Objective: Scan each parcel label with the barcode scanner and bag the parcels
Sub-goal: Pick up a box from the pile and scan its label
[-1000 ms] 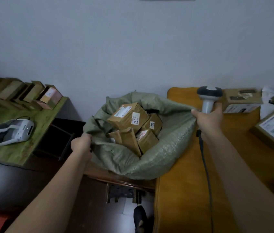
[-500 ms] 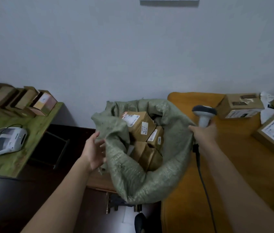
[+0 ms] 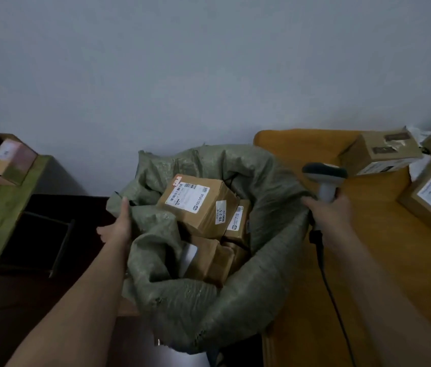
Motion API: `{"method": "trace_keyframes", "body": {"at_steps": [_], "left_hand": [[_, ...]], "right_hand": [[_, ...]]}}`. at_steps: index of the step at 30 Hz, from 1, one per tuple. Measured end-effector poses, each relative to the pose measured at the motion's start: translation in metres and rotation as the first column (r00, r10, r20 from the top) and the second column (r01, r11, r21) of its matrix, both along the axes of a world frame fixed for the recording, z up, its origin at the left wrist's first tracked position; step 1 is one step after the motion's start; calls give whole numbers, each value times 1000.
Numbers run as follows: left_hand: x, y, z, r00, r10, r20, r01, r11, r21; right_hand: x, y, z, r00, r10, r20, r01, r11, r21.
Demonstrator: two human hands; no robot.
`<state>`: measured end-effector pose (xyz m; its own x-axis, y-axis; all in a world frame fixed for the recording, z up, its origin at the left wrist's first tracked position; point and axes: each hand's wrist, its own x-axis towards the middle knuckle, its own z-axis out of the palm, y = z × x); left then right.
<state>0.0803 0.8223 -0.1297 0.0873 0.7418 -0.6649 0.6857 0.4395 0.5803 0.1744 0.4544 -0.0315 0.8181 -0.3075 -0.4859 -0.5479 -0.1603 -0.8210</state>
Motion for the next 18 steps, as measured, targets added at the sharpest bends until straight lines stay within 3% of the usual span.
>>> {"method": "trace_keyframes", "body": {"at_steps": [7, 11, 15, 16, 18], "left_hand": [[31, 14, -25, 966, -100, 237, 155, 962, -226], [59, 1, 50, 816, 33, 578, 181, 934, -309], [75, 8, 138, 590, 143, 795, 210, 923, -322], [77, 12, 152, 560, 157, 814, 209, 923, -322], [76, 12, 165, 621, 121, 774, 214, 924, -316]], "right_hand": [[-2, 6, -3, 999, -24, -34, 26, 999, 44], [4, 18, 32, 992, -63, 109, 50, 992, 114], [9, 27, 64, 934, -158, 320, 103, 978, 183], [9, 29, 68, 919, -169, 356, 108, 977, 184], [10, 31, 74, 917, -156, 368, 90, 978, 190]]}}
